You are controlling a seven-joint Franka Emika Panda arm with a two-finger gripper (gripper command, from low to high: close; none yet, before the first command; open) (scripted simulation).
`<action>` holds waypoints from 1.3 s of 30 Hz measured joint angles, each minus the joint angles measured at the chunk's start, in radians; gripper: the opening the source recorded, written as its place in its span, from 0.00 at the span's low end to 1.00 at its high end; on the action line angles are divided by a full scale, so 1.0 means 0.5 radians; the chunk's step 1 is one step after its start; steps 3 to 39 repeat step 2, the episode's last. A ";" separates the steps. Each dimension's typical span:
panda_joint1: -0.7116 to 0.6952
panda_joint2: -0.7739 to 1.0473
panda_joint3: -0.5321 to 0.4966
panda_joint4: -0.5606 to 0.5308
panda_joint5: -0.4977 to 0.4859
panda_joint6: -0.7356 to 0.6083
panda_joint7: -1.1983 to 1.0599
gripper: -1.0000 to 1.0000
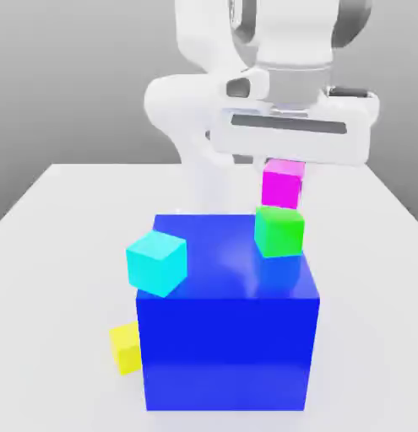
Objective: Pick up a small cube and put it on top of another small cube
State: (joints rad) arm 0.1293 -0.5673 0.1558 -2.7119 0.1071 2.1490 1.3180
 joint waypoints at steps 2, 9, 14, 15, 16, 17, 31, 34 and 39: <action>0.000 0.000 0.000 0.000 0.000 0.000 0.000 1.00; 0.000 0.000 0.000 0.000 0.000 0.000 0.000 1.00; 0.000 0.000 0.000 0.000 0.000 0.000 0.000 1.00; 0.000 0.000 0.000 0.000 0.000 0.000 0.000 1.00; 0.000 0.000 0.000 0.000 0.000 0.000 0.000 1.00; 0.000 0.000 0.000 0.000 0.000 0.000 0.000 1.00; 0.000 0.000 0.000 0.000 0.000 0.000 0.000 1.00; 0.000 0.000 0.000 0.000 0.000 0.000 0.000 1.00; 0.000 0.000 0.000 0.000 0.000 0.000 0.000 1.00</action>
